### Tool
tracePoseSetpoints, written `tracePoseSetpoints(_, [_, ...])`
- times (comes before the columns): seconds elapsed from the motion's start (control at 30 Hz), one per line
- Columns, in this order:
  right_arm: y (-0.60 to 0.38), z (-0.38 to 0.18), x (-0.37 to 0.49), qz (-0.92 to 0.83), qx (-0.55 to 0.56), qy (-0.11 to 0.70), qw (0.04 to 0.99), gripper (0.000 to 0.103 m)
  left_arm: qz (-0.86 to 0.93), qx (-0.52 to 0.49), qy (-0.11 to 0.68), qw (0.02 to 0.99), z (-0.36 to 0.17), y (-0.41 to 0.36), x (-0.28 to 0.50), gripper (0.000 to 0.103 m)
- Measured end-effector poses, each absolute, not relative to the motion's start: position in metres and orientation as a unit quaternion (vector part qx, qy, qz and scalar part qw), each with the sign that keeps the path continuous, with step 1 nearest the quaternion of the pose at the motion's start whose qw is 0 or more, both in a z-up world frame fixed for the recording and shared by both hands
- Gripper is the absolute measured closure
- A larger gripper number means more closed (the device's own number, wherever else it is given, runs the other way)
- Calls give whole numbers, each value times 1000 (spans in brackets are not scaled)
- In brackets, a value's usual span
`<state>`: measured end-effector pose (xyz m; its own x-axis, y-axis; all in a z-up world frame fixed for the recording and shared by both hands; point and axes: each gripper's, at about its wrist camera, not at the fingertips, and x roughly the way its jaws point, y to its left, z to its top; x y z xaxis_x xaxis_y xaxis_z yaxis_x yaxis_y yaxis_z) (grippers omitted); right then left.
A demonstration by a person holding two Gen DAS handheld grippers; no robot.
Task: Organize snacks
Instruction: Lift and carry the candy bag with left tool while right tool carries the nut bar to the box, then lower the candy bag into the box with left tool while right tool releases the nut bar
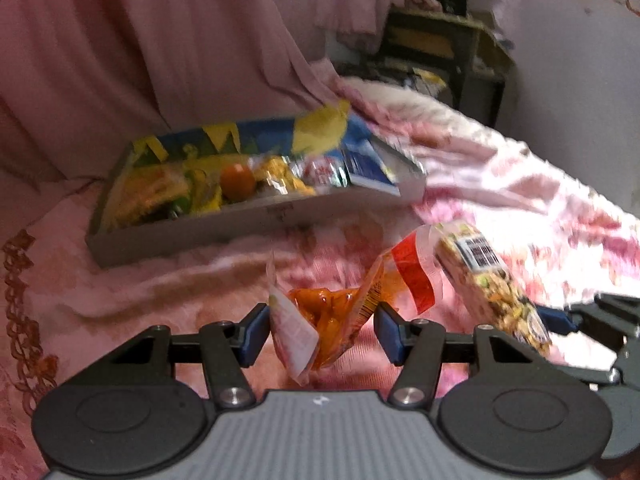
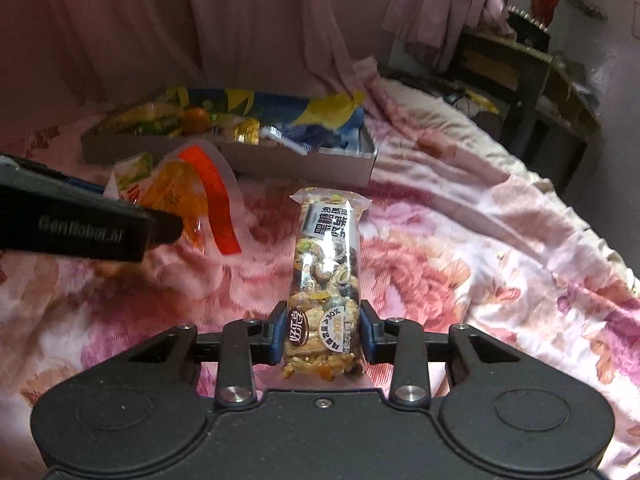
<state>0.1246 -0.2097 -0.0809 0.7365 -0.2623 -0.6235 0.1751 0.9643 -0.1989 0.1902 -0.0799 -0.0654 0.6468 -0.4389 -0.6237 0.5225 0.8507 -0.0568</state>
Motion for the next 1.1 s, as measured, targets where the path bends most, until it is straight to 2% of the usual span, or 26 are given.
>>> tracePoseSetpoints(0.43, [-206,-37,125,-100,-76,254,959,66,-206,-29,269,940,-32,-62,240,42])
tracePoseSetpoints(0.73, [-211,-7,201,-71,-122,210,968,66,-168,-84,239,953,-21,-44,300,42])
tracePoseSetpoints(1.1, [-217,-17,275,-61,-92,207,972,66,-143,-84,256,953,-40,-42,336,42])
